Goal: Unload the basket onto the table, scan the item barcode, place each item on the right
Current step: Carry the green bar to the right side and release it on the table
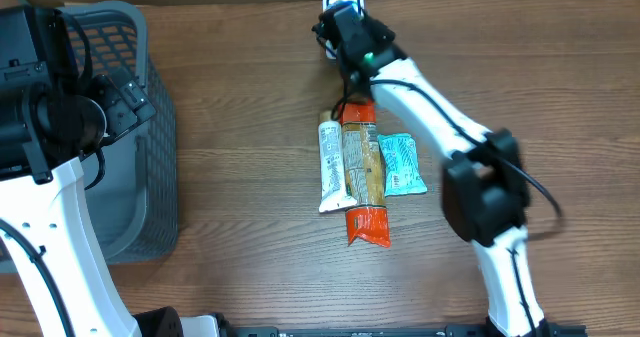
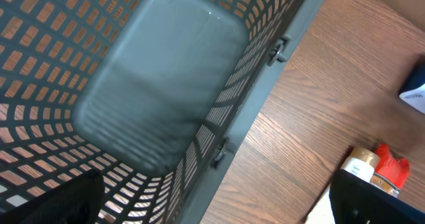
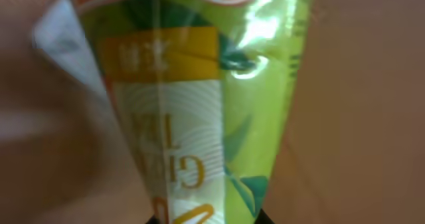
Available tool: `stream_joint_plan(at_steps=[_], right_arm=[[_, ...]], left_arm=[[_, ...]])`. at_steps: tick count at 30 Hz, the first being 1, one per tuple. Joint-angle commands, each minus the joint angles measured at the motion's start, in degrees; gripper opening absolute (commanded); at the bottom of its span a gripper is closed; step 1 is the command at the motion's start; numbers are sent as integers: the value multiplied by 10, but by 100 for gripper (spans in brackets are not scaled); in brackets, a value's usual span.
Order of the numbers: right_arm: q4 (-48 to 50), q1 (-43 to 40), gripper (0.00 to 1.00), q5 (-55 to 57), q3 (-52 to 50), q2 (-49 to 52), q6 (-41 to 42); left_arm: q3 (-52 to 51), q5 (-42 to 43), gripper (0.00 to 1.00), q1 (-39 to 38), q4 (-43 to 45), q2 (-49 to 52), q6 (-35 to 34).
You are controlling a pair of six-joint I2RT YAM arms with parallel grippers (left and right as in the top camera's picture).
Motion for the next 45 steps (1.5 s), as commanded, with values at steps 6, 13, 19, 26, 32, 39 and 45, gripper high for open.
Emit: stream_joint_plan(at_steps=[6,13,19,26,32,39,45], right_arm=[[-235,-94,4,-284,17,-259,381],[-369,-274,4,-291,-27,-249,578],[-304,-395,4,-292,-178,-245,688],[-168,-475,4,-298,-360,-245,813],[-67,-486,51,-320,-441,-245,821],[-81,-486,93,-381,-396,-248,699],[-215,-462,83,-525,-247,-254,572]], left_arm=[[0,-8,100,3,1,0,7],[0,-8,100,3,1,0,7],[0,-8,99,3,1,0,6],[0,-8,100,3,1,0,6],[0,-8,100,3,1,0,7],[0,-8,100,3,1,0,7],[0,-8,100,3,1,0,7]])
